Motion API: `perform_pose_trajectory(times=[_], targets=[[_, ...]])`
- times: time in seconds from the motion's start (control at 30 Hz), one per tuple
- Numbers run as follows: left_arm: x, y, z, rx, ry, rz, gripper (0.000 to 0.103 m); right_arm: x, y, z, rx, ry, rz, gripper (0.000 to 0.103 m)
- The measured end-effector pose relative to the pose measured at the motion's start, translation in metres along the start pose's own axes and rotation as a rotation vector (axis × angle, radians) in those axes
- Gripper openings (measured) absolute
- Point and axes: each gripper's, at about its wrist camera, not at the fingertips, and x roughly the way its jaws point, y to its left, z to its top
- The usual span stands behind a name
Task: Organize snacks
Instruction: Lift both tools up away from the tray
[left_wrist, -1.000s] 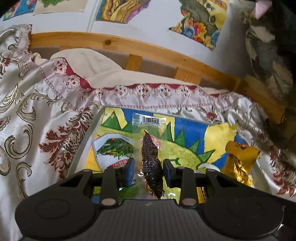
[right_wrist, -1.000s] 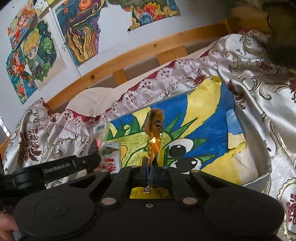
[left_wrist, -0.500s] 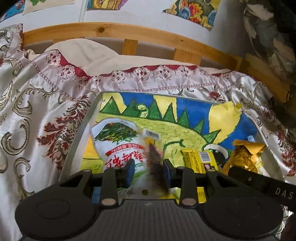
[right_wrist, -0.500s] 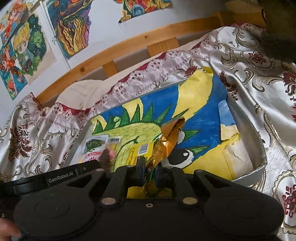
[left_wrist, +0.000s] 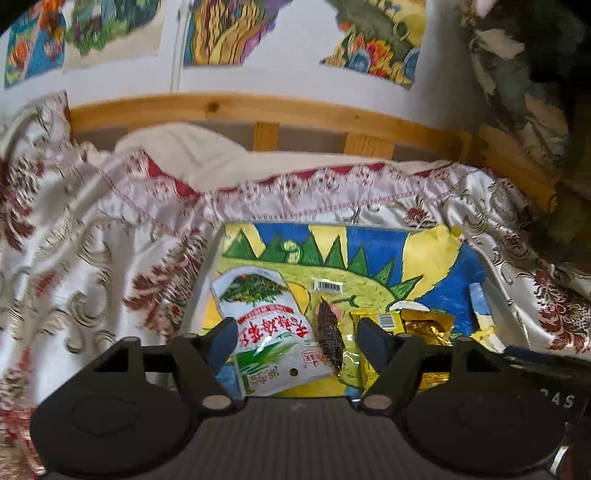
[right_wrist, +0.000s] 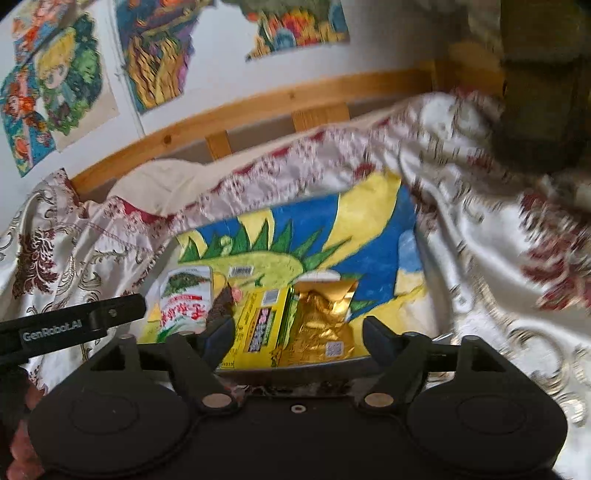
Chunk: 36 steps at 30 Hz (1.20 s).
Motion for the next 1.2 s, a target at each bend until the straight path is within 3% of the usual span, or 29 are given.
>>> perform_pose_trajectory(times=[0.27,0.4,0.53,0.83,1.2], targets=[[-0.070,0.006,-0.002,-0.012,-0.127,0.024,0.100,-0.074,0.013,-0.007,-0.110,-0.229,-0.025,0.102],[-0.105,0.006,-0.007,0.008,-0.176,0.042,0.102,-0.110,0.022,-0.019,-0.167,-0.346,-0.029,0.102],[-0.136,0.007,-0.022,0.023,-0.207,0.068,0.103,-0.137,0.027,-0.030,-0.172,-0.395,-0.022,0.102],[-0.194,0.028,-0.055,-0.026,-0.201,0.112,0.103,-0.185,0.027,-0.058,-0.162,-0.382,0.008,0.102],[-0.239,0.035,-0.090,-0.046,-0.157,0.175,0.103,-0.231,0.034,-0.096,-0.154,-0.355,0.053,0.102]])
